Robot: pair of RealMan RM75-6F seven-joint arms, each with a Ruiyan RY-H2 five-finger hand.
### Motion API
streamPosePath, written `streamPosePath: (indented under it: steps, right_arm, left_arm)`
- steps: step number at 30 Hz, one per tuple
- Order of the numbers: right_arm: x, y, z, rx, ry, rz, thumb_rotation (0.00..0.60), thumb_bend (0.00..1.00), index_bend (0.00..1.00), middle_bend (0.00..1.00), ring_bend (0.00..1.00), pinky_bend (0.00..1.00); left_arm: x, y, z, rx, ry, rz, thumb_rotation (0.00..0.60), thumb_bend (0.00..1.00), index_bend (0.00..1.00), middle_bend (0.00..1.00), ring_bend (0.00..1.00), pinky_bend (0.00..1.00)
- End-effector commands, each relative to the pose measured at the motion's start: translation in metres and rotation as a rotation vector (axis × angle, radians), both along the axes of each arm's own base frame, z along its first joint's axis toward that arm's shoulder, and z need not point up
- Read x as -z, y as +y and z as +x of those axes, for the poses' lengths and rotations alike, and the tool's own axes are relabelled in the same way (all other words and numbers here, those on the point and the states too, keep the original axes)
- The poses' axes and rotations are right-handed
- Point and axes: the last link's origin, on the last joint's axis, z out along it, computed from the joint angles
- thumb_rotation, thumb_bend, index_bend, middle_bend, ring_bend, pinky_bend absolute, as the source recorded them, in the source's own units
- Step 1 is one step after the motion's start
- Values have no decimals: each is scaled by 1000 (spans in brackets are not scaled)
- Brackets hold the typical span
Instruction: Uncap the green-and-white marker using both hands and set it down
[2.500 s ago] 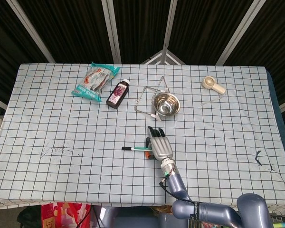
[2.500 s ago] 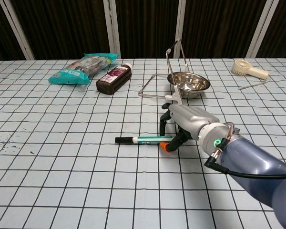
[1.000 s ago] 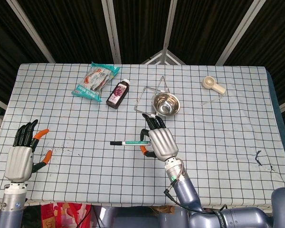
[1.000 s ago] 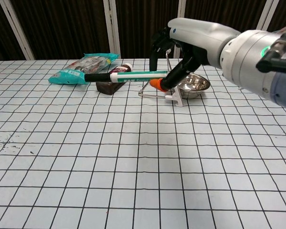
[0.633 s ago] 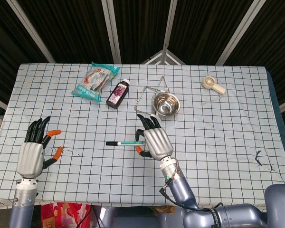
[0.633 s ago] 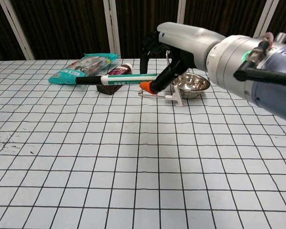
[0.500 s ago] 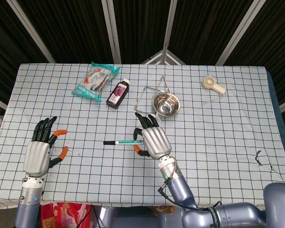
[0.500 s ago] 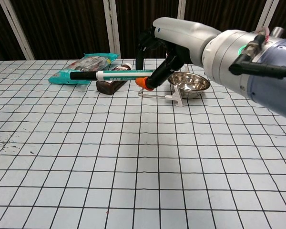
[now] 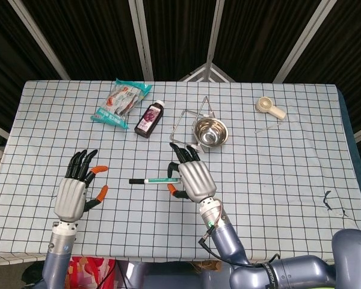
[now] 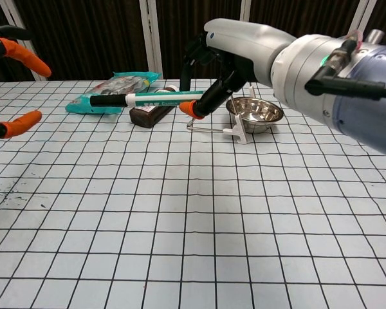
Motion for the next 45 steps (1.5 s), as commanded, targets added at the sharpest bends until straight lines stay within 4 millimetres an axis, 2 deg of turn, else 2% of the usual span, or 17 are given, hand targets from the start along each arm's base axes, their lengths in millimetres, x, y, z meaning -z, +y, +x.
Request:
streamPosePath:
  steps: [1,22,45]
  right_arm:
    - [0,0,-2,5,-2,1,600,407,614,73,124,63]
    - [-3,1,-8,19,-9,2,600,408,615,73,124,63]
    - [-8,1,-14,30,-27,7,600,408,621,73,124,67]
  left_arm:
    - [6,0,10,32,-1,-3,600,443,373,78,0,0]
    - [38,11,42,120,-62,-17,600,444,434,116,0,0]
    - [62,17,64,161,-101,-33,600,444,473,141,0,0]
